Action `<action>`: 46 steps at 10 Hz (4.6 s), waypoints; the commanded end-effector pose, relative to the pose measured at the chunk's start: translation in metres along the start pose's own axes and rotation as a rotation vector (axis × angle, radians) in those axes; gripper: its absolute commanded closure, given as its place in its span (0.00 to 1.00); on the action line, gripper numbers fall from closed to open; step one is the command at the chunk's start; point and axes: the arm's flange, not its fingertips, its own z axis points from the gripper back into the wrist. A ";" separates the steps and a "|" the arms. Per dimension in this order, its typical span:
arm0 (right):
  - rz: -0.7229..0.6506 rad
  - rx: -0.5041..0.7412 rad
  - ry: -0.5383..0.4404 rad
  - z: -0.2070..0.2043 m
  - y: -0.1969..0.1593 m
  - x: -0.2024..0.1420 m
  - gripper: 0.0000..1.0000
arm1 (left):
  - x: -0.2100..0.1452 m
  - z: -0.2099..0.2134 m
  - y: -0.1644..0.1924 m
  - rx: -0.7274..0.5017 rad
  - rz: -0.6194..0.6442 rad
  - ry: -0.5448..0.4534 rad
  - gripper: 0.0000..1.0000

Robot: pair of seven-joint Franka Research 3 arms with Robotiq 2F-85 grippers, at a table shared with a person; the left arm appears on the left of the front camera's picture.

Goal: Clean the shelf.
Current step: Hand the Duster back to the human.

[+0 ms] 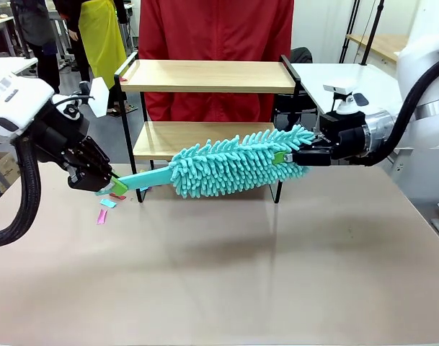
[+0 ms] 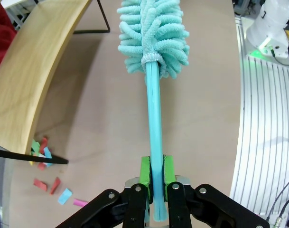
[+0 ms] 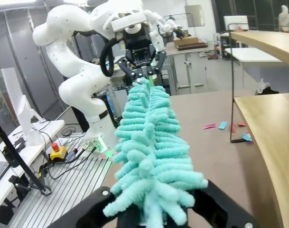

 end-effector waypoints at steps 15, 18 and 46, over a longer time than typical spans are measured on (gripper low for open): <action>-0.005 -0.029 -0.009 0.001 -0.001 0.001 1.00 | -0.119 0.110 0.014 0.078 0.066 -0.611 0.00; -0.004 -0.014 0.003 0.003 -0.002 -0.002 0.83 | -0.110 0.138 0.040 0.088 0.086 -0.576 0.00; -0.206 -1.528 -0.233 0.205 0.094 -0.042 0.83 | -0.110 0.138 0.040 0.088 0.086 -0.576 0.00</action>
